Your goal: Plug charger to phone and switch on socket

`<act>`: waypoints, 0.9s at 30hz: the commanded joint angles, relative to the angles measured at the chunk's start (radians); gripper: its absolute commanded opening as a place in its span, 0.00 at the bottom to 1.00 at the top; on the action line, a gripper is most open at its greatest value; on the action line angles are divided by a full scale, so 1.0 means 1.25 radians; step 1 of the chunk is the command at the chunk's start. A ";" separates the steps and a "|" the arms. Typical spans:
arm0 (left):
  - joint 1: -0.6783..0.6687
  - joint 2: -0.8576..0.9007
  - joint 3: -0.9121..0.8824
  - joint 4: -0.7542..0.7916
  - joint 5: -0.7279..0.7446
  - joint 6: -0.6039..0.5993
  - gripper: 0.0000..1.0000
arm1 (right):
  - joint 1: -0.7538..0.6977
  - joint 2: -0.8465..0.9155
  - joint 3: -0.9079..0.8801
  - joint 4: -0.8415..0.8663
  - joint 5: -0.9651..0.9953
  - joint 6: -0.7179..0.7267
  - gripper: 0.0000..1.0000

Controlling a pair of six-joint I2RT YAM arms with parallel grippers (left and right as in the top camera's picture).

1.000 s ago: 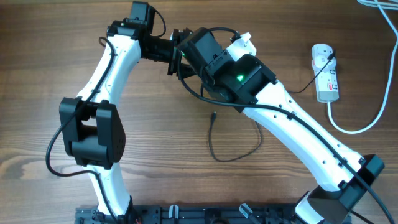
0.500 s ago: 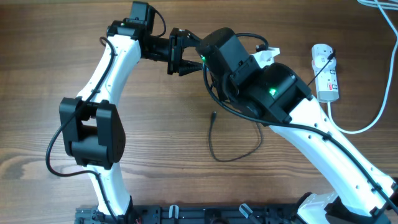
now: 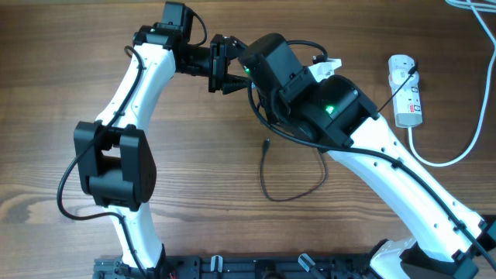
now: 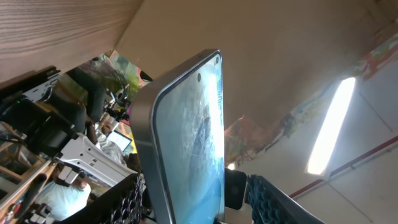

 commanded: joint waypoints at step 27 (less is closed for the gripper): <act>-0.015 -0.028 0.012 0.002 0.023 -0.013 0.48 | 0.000 0.027 0.001 0.023 -0.001 0.033 0.04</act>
